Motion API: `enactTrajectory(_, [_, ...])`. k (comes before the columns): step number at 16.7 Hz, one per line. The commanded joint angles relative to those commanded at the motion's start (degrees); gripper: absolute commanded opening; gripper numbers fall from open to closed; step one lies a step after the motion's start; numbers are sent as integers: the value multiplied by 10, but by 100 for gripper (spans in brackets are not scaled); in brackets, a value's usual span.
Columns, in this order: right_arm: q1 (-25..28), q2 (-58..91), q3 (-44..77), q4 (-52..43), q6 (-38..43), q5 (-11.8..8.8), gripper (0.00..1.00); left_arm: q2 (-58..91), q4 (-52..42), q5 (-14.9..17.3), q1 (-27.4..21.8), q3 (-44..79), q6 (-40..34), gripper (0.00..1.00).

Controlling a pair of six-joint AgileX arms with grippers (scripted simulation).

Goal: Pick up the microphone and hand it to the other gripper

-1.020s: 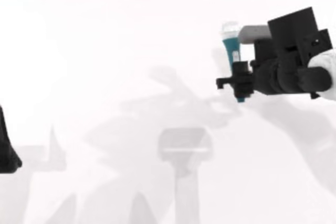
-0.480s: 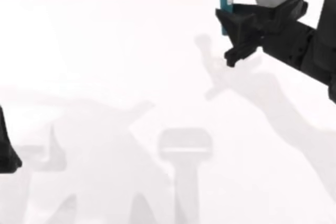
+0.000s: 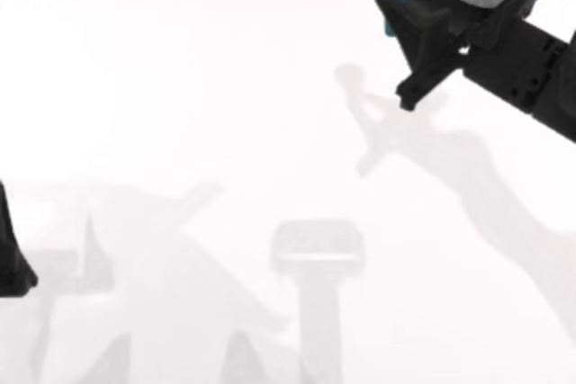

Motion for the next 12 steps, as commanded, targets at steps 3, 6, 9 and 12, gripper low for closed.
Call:
enactTrajectory(3, [20,7,-4,22,3,18,0,0,0,0,0,0,0,100])
enactTrajectory(6, [68,22,-15,76,12,66,0,0,0,0,0,0,0,100])
enactTrajectory(9, [116,34,-27,128,22,113,0,0,0,0,0,0,0,100])
enactTrajectory(12, [128,36,-29,141,24,125,0,0,0,0,0,0,0,100])
